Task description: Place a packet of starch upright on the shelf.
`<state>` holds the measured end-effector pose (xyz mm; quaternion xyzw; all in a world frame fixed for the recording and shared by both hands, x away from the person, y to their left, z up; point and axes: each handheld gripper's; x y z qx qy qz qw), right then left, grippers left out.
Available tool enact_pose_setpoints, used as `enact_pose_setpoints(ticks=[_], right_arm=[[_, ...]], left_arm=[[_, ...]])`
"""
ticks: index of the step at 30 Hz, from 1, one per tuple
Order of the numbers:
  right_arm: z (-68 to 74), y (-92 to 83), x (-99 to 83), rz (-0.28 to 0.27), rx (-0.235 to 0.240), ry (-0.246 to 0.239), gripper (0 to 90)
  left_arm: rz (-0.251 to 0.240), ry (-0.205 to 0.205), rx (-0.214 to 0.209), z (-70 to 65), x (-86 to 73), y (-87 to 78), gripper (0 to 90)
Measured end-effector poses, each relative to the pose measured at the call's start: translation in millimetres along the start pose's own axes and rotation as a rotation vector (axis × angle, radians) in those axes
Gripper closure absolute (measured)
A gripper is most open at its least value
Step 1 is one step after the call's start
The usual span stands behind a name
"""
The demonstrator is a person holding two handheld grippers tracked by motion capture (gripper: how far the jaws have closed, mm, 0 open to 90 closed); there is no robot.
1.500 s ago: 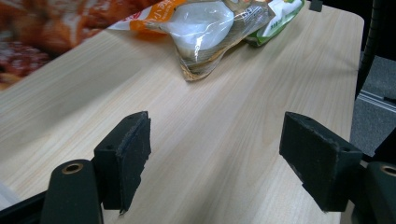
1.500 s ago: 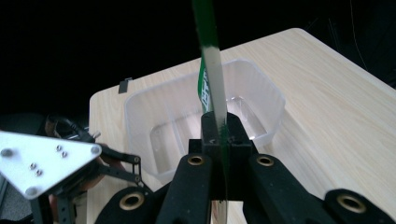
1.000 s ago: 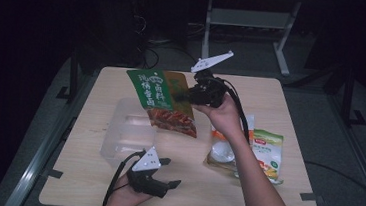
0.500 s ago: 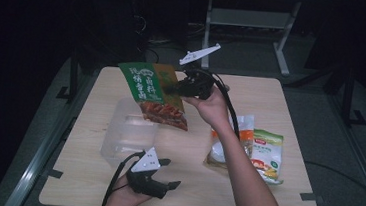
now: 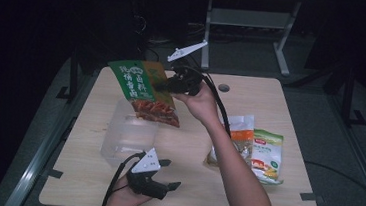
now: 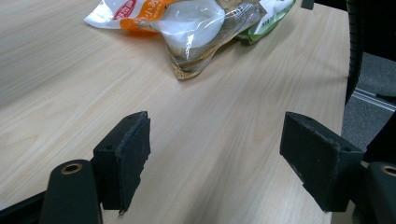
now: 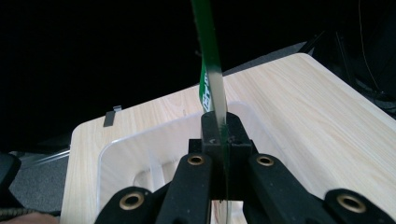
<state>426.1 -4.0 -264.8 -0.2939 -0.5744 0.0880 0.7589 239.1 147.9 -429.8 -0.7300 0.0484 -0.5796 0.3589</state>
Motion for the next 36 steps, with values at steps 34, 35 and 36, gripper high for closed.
enact_pose_setpoints(ticks=[34, 35, 36], right_arm=[[-30.9, 99.6, -10.0, -0.016, 0.011, 0.118, 89.8], [-31.7, 100.8, -12.2, -0.012, 0.012, 0.122, 89.7], [-32.9, 102.4, -15.5, -0.010, 0.013, 0.123, 89.7]], left_arm=[[-0.009, 0.001, 0.011, 3.3, -1.2, -5.5, 24.2], [-0.009, -0.001, 0.011, 3.1, -1.4, -5.5, 24.2], [-0.008, 0.000, 0.011, 3.1, -1.3, -5.6, 24.2]])
Point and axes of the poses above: each handheld gripper's, and its own axes: y roughly forward along the jaws, x roughly out of its top, z roughly to its left, and after that the axes turned 2 degrees about z, right-handed
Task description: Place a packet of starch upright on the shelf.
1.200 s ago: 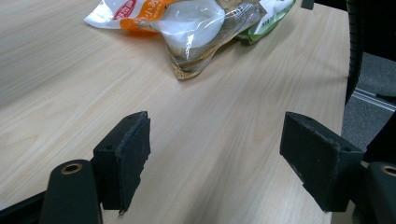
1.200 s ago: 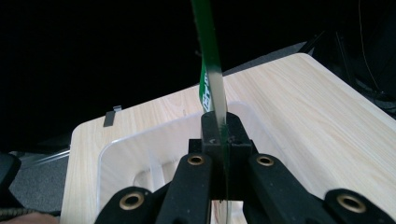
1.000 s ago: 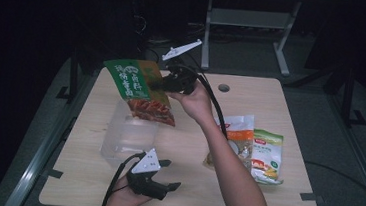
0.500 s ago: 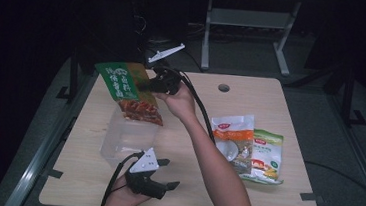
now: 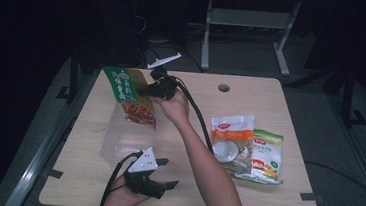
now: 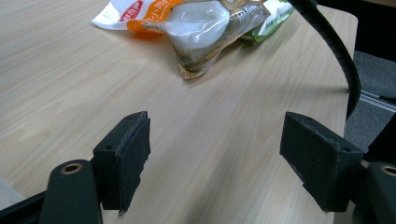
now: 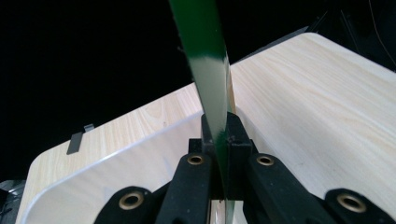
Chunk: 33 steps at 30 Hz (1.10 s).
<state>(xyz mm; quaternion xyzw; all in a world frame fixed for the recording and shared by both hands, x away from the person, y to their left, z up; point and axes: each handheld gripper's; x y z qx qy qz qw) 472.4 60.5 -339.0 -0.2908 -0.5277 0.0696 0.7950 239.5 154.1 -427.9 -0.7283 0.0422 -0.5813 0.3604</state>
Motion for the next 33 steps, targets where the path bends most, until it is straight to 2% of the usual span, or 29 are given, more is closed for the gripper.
enact_pose_setpoints(ticks=[4, 8, 13, 14, 18, 19, 20, 23, 28, 33], right_arm=[[-5.6, -0.6, -7.9, -0.011, 0.007, 0.021, 89.5], [-11.5, -3.8, -15.4, 0.000, -0.002, 0.024, 89.5], [-13.4, -6.9, -15.3, 0.013, -0.008, 0.025, 88.9], [-12.9, -6.8, -14.7, 0.017, -0.012, 0.024, 87.6], [-13.9, -10.5, -14.2, 0.035, -0.057, 0.021, 72.3], [-15.0, -12.6, -14.6, 0.040, -0.064, 0.027, 66.0], [-16.6, -15.6, -15.0, 0.047, -0.063, 0.046, 63.6], [-19.1, -24.8, -16.7, 0.037, -0.077, 0.035, 59.8], [-20.1, -44.0, -19.9, 0.034, -0.084, 0.050, 53.2], [-20.4, -60.7, -28.3, 0.033, -0.080, 0.058, 50.8]], left_arm=[[0.001, 0.001, 0.004, 0.0, 0.0, 0.2, 24.2], [0.002, -0.003, 0.004, -0.1, -0.1, 1.2, 24.2], [0.009, 0.003, 0.004, 0.2, 0.0, 2.6, 24.2], [0.009, 0.002, 0.004, 0.2, 0.0, 2.7, 24.2], [0.014, 0.008, 0.008, 1.2, 0.0, 2.5, 24.2], [0.013, 0.009, 0.008, 1.4, 0.0, 2.7, 24.2], [0.012, 0.007, 0.008, 1.4, -0.1, 3.0, 24.2], [0.013, 0.006, 0.009, 1.8, 0.1, 3.2, 24.2], [0.014, -0.002, 0.012, 2.4, 0.1, 3.3, 24.0], [0.020, 0.003, 0.014, 3.5, 0.2, 4.1, 23.9]])
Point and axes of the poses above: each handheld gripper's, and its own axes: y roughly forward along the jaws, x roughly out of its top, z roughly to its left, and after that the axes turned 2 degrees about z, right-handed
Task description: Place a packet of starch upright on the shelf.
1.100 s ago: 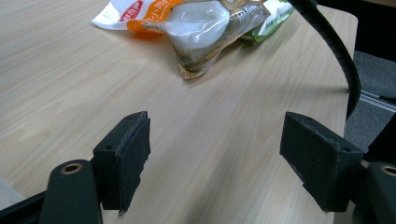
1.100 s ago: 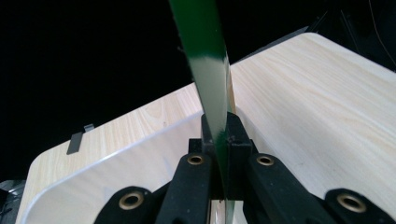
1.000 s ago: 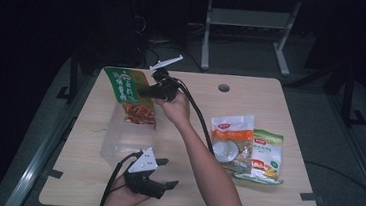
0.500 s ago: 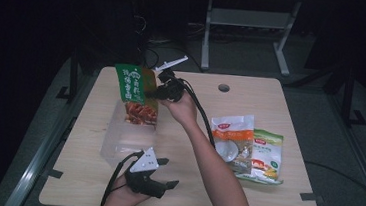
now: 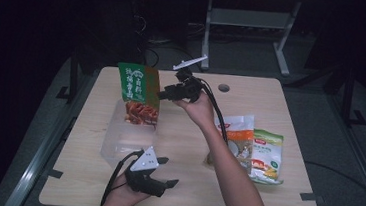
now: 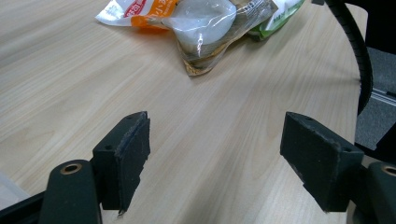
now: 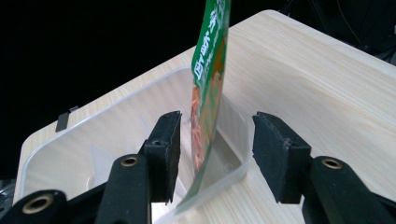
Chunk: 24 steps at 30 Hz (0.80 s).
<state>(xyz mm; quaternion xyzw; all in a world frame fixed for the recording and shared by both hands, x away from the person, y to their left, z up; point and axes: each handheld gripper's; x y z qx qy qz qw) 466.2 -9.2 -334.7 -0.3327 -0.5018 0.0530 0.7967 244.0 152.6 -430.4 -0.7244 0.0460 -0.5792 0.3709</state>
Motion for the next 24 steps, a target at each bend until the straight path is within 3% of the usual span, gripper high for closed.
enact_pose_setpoints(ticks=[24], right_arm=[[-10.4, -72.4, -52.8, 0.034, -0.027, 0.052, 42.4]], left_arm=[[0.003, 0.002, -0.001, 0.5, -0.2, 2.8, 23.6]])
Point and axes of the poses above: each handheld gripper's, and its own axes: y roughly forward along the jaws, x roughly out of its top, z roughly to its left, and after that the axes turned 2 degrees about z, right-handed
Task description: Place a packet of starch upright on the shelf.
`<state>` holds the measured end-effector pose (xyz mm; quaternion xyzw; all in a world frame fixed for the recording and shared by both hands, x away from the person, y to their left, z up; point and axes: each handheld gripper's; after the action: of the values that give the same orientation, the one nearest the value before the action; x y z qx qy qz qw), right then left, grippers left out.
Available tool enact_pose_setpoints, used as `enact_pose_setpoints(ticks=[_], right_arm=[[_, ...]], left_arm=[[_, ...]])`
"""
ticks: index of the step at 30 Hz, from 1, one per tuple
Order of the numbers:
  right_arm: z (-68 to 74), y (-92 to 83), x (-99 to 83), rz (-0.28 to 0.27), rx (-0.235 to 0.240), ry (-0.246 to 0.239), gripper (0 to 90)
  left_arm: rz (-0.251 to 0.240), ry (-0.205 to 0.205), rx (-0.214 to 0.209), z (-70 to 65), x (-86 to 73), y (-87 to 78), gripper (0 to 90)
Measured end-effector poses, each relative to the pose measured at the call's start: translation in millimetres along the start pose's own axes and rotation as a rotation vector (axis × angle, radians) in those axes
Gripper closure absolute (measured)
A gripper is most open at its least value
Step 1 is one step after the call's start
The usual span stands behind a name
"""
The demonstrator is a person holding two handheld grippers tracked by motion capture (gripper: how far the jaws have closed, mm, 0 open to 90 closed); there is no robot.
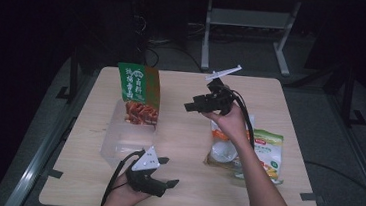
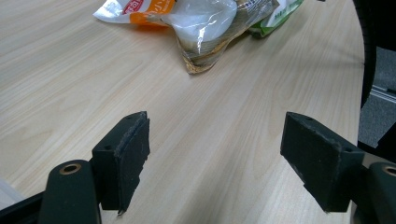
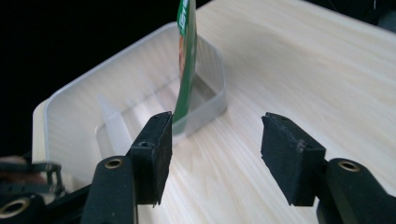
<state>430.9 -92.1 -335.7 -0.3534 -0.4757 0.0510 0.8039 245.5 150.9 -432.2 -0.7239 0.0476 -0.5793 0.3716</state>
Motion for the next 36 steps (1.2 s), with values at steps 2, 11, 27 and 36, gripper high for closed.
enact_pose_setpoints(ticks=[2, 11, 27, 36], right_arm=[[-1.7, -5.2, -4.6, 0.011, -0.002, 0.006, 41.9], [-7.8, -32.4, -31.8, 0.025, -0.046, 0.036, 40.8], [-27.6, -71.5, -83.4, 0.056, -0.126, 0.122, 39.2], [-40.2, -84.4, -108.6, 0.086, -0.170, 0.170, 37.8]], left_arm=[[-0.002, -0.002, 0.003, -0.2, 0.1, 0.0, 22.6], [0.001, 0.000, 0.003, -0.6, 0.1, -0.2, 22.1], [0.008, 0.002, 0.004, -1.1, 0.5, 0.2, 22.1], [0.003, -0.005, 0.002, -1.6, 0.4, 0.5, 22.1]])
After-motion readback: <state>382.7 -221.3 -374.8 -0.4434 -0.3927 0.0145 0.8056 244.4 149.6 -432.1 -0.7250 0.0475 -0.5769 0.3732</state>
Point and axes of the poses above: each handheld gripper's, and its own axes: y roughly forward along the jaws, x roughly out of its top, z roughly to its left, and after that the axes turned 2 degrees about z, right-handed
